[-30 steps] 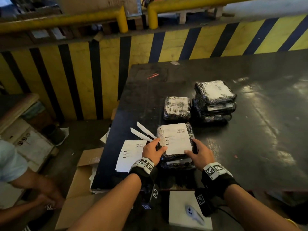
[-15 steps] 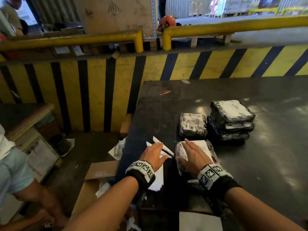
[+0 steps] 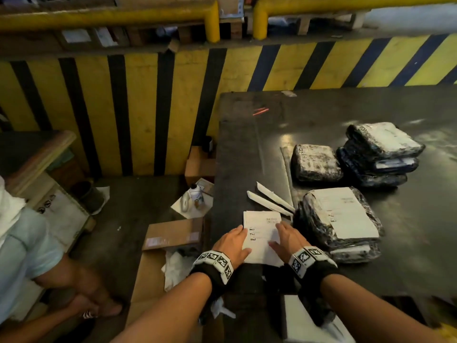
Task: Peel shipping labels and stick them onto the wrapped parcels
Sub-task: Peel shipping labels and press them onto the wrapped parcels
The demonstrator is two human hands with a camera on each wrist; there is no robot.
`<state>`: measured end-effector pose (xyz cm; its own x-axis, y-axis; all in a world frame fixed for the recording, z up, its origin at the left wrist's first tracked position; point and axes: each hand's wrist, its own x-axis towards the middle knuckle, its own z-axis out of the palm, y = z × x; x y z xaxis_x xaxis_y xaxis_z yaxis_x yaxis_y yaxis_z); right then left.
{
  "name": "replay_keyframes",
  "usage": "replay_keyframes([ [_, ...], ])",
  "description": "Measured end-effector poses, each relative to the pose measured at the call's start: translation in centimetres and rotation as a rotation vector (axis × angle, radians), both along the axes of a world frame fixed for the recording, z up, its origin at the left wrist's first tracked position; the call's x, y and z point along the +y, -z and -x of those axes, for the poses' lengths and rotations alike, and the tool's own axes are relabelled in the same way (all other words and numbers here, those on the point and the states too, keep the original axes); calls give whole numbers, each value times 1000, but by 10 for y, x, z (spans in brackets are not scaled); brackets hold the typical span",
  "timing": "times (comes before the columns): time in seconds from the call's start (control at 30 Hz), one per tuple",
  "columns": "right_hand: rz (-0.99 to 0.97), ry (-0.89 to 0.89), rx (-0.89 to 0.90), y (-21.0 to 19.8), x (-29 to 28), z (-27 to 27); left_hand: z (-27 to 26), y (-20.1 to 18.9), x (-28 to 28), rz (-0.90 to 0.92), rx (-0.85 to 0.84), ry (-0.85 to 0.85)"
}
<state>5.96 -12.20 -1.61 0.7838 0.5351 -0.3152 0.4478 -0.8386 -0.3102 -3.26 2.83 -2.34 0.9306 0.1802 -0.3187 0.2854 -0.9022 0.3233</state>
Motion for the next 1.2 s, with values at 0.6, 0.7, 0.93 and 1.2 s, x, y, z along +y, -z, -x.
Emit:
replay_keyframes([
  [0.6, -152, 531, 415, 6, 2, -22, -1, 14, 1, -28, 32, 34],
  [0.7, -178, 518, 388, 6, 1, -24, -3, 12, -1, -53, 13, 45],
  [0.93, -140, 411, 264, -3, -3, -25, -7, 9, -7, -106, 50, 38],
  [1.2, -405, 235, 95, -41, -17, -32, -33, -24, 14, 27, -82, 7],
])
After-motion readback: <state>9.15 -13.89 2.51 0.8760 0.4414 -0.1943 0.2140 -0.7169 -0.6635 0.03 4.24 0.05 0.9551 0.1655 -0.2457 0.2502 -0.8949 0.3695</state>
